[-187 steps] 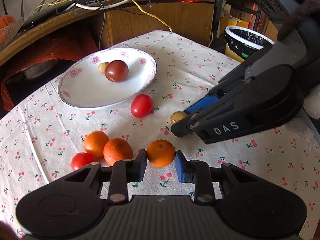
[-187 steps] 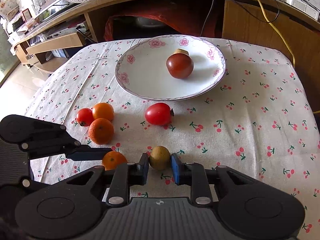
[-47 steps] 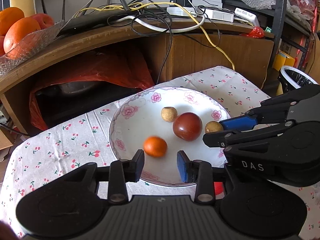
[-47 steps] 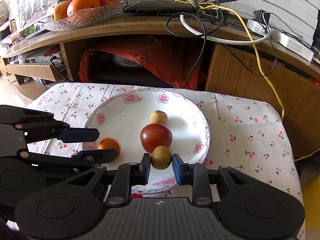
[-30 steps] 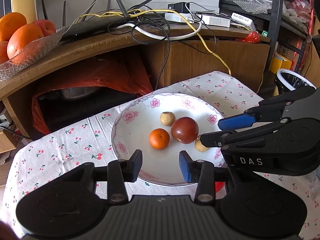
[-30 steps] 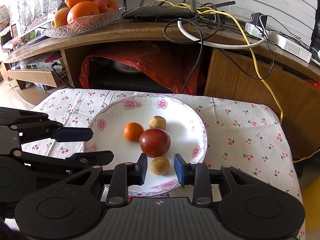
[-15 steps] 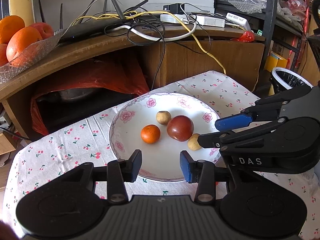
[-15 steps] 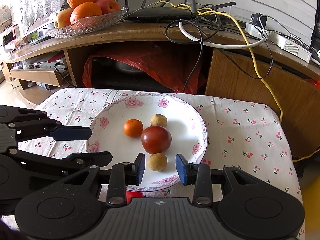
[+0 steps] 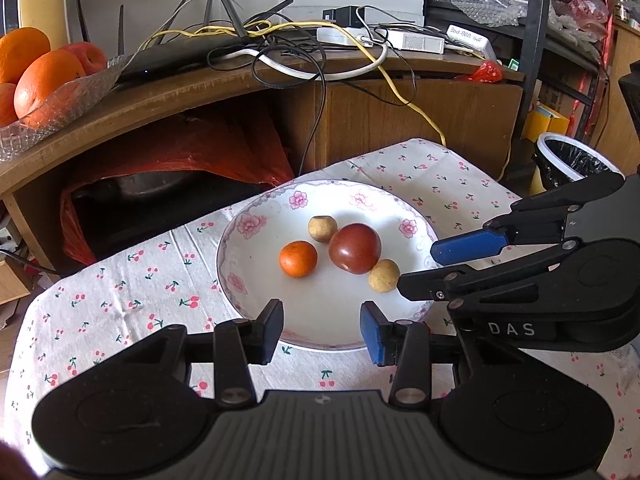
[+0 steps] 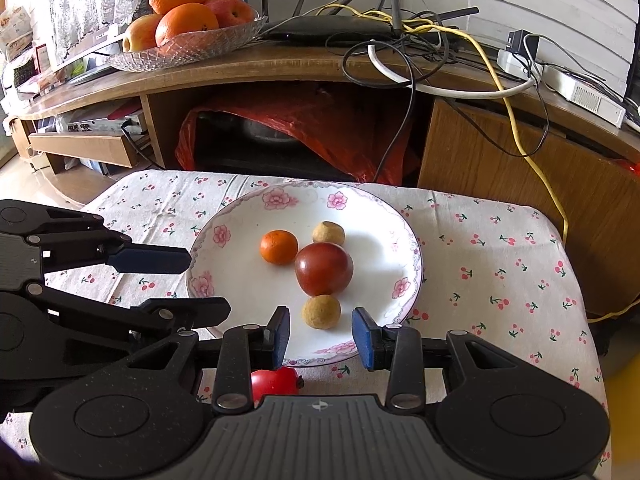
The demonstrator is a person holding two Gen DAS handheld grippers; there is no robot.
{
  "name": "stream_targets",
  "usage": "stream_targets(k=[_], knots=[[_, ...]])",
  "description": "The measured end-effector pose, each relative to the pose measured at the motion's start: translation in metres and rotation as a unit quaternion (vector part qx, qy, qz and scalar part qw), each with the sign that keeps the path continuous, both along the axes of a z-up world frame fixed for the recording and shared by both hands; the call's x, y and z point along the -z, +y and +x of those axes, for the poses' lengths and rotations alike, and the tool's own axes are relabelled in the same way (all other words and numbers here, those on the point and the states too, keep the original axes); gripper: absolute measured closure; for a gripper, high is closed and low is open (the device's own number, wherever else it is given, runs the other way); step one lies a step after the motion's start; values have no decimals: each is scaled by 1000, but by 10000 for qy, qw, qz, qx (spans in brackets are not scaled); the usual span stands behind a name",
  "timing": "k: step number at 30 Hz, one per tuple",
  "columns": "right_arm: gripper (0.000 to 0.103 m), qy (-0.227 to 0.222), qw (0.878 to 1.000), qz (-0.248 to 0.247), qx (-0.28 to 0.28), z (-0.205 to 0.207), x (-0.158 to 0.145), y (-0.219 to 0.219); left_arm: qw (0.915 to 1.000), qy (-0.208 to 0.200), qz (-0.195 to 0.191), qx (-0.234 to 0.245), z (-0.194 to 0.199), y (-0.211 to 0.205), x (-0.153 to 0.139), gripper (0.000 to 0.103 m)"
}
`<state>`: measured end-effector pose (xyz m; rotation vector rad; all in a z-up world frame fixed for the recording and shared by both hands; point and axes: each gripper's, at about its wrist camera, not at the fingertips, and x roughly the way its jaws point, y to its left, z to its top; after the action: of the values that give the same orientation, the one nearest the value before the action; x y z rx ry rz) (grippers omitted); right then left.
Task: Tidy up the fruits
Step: 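Withdraw both tools from the bowl toward the remaining fruits, then grasp a mandarin with the left tool while the right tool grasps a red cherry tomato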
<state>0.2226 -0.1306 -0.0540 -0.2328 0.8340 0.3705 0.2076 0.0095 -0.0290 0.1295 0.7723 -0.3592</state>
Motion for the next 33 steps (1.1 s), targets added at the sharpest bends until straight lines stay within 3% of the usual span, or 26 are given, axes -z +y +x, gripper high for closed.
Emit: stream_targets(k=[17, 33], knots=[[71, 261, 9992, -72, -279, -38, 3, 2, 9988, 169, -138, 448, -47, 12, -7, 52], [71, 489, 9980, -105, -374, -33, 19, 8, 9963, 492, -81, 694, -63, 9, 10, 52]])
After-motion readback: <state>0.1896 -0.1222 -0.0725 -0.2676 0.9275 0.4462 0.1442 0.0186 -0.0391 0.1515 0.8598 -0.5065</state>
